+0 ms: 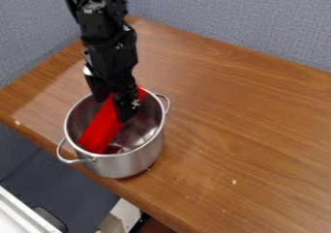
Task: Put the red object in the metal pot
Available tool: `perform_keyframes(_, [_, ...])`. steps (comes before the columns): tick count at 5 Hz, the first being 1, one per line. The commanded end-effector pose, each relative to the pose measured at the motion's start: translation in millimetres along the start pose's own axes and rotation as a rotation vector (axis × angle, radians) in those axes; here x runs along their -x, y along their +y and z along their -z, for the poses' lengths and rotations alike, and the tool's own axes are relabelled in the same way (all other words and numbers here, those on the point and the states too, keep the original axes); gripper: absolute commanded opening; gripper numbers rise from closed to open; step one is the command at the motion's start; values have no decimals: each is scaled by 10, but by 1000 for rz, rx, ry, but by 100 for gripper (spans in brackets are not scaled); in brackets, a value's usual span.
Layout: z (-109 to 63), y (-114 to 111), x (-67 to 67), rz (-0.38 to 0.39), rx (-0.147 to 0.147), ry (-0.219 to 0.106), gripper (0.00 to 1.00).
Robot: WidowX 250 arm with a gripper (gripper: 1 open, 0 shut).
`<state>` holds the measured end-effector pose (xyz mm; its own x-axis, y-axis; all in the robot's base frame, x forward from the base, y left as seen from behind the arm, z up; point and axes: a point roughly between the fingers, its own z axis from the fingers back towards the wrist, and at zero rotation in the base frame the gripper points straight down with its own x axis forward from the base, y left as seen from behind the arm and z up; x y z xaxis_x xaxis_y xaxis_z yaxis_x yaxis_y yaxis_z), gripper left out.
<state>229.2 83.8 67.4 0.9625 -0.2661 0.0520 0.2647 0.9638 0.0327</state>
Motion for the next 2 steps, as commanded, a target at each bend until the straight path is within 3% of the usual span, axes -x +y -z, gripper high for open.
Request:
perform_keyframes(1, [-101, 16, -23, -7, -32, -15, 100])
perform_keyframes(2, [-120, -17, -17, 7, -38, -13, 100])
